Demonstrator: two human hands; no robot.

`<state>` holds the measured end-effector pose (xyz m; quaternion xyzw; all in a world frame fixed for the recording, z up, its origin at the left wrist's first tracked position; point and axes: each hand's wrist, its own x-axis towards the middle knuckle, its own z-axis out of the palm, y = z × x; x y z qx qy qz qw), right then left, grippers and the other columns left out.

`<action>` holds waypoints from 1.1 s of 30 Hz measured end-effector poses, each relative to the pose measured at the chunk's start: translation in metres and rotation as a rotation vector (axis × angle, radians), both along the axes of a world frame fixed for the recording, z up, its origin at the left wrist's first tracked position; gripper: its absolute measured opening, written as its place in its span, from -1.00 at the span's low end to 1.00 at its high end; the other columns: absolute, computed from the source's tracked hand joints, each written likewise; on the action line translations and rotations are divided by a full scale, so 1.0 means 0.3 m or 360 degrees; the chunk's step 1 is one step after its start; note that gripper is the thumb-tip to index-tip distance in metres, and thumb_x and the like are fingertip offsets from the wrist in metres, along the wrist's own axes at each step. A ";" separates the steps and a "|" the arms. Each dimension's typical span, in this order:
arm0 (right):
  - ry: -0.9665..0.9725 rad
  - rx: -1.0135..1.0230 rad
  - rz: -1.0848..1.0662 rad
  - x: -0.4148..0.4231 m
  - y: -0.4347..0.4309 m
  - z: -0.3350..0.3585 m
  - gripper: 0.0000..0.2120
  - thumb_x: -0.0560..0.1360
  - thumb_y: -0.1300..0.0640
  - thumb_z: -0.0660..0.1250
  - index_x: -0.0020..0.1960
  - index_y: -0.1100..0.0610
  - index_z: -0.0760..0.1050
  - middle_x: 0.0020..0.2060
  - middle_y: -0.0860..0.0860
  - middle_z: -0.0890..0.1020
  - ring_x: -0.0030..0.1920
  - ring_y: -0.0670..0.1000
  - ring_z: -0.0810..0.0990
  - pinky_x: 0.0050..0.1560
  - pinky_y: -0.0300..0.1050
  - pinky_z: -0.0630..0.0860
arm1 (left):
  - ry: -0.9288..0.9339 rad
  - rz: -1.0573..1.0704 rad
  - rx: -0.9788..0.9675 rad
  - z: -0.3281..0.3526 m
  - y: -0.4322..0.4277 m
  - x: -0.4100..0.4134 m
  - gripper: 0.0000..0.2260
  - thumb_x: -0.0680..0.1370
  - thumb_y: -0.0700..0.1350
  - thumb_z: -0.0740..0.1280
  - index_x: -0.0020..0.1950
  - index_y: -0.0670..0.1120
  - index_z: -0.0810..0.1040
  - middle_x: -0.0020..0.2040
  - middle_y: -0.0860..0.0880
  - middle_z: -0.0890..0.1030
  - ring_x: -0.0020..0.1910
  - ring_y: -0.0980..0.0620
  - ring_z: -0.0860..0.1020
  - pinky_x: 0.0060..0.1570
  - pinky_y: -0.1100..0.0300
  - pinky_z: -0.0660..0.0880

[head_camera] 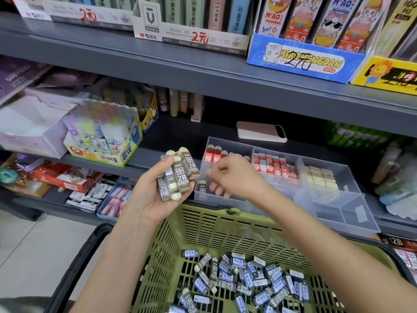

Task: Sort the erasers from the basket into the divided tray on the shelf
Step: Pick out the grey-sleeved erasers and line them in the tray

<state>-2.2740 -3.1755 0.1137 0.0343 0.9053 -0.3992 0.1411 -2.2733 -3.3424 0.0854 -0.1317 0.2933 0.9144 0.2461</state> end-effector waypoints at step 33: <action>0.0096 -0.0661 -0.0347 -0.017 0.047 0.088 -0.84 0.40 0.35 0.44 -0.09 0.25 0.48 -0.36 0.11 0.57 -0.50 -0.05 0.57 -0.36 -0.19 0.59 | 0.0005 -0.0010 -0.0028 -0.014 -0.004 -0.003 -0.85 0.33 -0.14 0.39 -0.14 -0.13 0.65 -0.21 -0.12 0.63 -0.29 -0.08 0.65 -0.48 0.23 0.54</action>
